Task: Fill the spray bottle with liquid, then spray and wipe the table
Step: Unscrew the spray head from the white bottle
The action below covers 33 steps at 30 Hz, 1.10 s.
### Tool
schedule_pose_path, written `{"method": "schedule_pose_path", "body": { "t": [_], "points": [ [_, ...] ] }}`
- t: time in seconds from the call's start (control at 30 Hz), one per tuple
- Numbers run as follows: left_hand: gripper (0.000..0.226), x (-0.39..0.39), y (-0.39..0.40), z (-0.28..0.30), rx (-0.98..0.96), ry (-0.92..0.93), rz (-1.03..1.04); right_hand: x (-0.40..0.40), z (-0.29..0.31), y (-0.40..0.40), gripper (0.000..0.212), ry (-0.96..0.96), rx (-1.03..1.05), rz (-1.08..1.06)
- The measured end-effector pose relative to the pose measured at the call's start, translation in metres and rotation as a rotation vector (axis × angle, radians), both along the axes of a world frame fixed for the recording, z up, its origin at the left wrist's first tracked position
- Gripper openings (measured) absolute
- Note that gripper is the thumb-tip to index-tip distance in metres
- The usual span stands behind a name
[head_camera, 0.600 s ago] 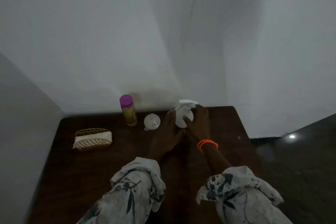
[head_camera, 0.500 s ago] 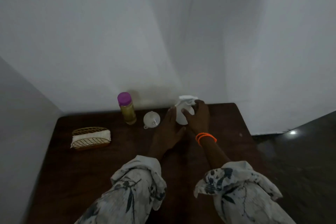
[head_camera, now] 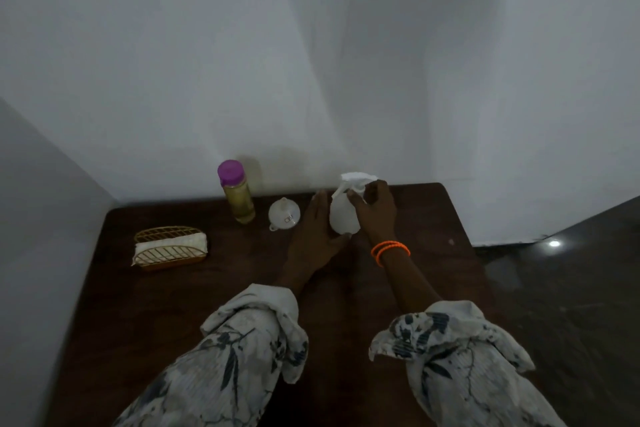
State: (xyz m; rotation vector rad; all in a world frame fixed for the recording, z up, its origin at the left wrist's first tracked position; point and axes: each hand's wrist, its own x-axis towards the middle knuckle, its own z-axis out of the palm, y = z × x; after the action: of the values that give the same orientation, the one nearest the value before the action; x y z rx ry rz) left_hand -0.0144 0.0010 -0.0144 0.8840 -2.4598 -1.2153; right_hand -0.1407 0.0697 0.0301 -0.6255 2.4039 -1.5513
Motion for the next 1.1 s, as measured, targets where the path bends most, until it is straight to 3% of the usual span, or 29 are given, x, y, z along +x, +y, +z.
{"method": "schedule_pose_path", "body": {
  "t": [0.13,0.23,0.37,0.63,0.83,0.97,1.1],
  "points": [
    [0.126,0.022,0.017,0.019,0.141,0.005,0.033,0.016,0.020,0.023,0.025,-0.208,-0.036,0.034],
    [0.119,0.047,0.038,0.031,0.253,-0.040,0.078,0.037,0.036,0.047,0.021,-0.333,-0.053,0.101],
    [0.093,0.088,0.064,0.037,0.312,0.005,0.077,0.075,0.051,0.080,0.028,-0.342,-0.016,0.142],
    [0.072,0.148,0.097,0.050,0.397,-0.038,0.009,0.127,0.066,0.112,0.031,-0.464,-0.018,0.177],
    [0.085,0.177,0.108,0.056,0.410,-0.040,0.066,0.145,0.074,0.125,0.032,-0.501,0.025,0.328],
    [0.075,0.186,0.113,0.058,0.415,-0.022,0.084,0.151,0.081,0.127,0.029,-0.504,0.034,0.369],
    [0.086,0.192,0.111,0.061,0.417,-0.002,0.077,0.151,0.087,0.126,0.028,-0.492,0.029,0.439]
  ]
}}
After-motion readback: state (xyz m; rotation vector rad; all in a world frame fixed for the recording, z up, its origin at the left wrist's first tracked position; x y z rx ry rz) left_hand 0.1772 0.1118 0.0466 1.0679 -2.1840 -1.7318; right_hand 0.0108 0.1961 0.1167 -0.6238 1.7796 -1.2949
